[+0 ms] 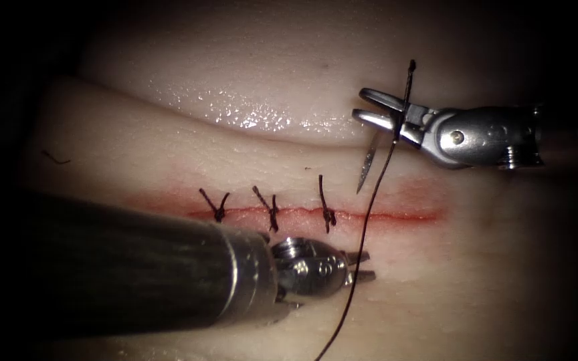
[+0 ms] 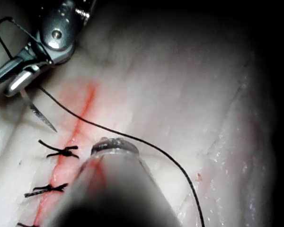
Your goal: Wound Closure
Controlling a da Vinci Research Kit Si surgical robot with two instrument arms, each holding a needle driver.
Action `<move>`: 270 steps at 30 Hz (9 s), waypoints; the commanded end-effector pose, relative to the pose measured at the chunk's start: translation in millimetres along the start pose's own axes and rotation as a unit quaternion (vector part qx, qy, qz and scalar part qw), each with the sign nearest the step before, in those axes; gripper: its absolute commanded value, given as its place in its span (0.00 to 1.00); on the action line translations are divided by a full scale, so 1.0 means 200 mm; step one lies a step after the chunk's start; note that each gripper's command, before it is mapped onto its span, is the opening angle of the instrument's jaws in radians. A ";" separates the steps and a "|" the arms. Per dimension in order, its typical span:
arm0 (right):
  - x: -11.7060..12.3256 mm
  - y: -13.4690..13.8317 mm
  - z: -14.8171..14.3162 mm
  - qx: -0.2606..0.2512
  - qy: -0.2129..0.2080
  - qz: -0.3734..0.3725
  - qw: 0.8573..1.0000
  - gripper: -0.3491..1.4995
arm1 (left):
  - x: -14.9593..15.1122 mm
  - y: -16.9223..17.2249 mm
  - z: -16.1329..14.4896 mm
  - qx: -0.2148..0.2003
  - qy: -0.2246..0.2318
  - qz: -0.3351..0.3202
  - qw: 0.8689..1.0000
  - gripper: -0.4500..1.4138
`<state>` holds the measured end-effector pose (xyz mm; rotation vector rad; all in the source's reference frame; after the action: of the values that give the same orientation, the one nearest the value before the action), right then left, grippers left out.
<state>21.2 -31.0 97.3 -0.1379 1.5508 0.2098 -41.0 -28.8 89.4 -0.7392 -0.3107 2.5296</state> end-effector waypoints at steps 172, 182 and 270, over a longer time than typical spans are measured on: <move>-0.036 -0.032 0.006 0.024 -0.138 0.566 0.812 0.00 | -0.032 0.010 0.021 -0.034 -0.022 -0.014 0.999 0.31; -0.035 -0.034 0.006 0.005 -0.146 0.668 0.730 0.00 | -0.030 0.008 0.021 -0.034 -0.022 -0.015 0.999 0.31; 0.009 -0.016 0.016 0.072 -0.184 0.286 0.938 0.91 | -0.017 0.012 -0.007 0.012 0.055 0.096 0.994 0.33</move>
<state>24.1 -33.3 94.8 0.4495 1.1866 0.5440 -38.0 -32.0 88.4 -0.9346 -0.1774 2.6521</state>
